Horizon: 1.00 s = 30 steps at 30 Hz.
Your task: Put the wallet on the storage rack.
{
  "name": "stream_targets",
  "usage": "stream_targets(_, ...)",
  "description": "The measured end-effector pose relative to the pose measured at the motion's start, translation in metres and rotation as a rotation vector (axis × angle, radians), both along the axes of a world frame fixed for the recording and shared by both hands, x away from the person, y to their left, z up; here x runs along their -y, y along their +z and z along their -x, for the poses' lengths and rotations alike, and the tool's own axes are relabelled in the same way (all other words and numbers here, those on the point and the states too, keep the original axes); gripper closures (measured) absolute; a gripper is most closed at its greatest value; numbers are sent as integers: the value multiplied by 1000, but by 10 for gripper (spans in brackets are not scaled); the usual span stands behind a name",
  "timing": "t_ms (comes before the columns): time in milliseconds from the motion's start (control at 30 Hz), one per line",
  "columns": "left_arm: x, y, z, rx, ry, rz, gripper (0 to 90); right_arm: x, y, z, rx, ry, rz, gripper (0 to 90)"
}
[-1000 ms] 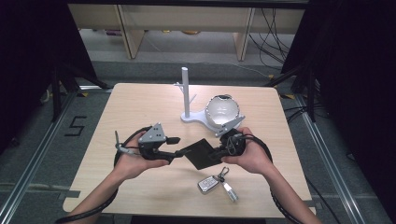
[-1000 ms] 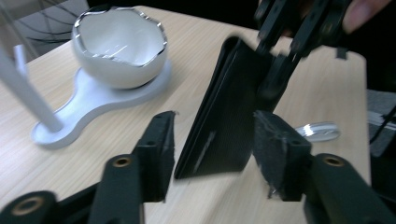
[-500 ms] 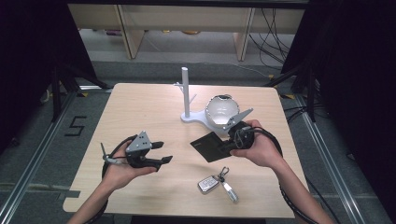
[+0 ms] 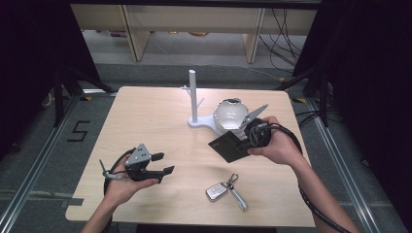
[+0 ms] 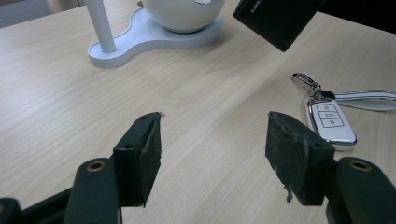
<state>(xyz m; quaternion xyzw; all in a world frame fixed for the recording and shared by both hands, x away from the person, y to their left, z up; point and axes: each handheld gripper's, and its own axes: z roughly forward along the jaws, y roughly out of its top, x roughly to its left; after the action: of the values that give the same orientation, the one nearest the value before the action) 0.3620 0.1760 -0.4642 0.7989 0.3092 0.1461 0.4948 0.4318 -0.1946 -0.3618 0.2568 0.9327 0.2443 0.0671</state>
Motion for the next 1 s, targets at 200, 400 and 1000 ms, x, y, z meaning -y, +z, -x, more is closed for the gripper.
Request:
stream_targets(200, -2, -7, 1, -9, 27, 12, 356, 5, 7, -11, -4, -14, 70, 781)
stream_targets(400, -4, -11, 0, -14, 45, 32, 356, 6, 14, -20, 11, -15, 128, 781)
stream_targets(1000, -8, -20, -3, -45, 68, 29, 356, -2, 35, -48, 103, 24, 247, 781)
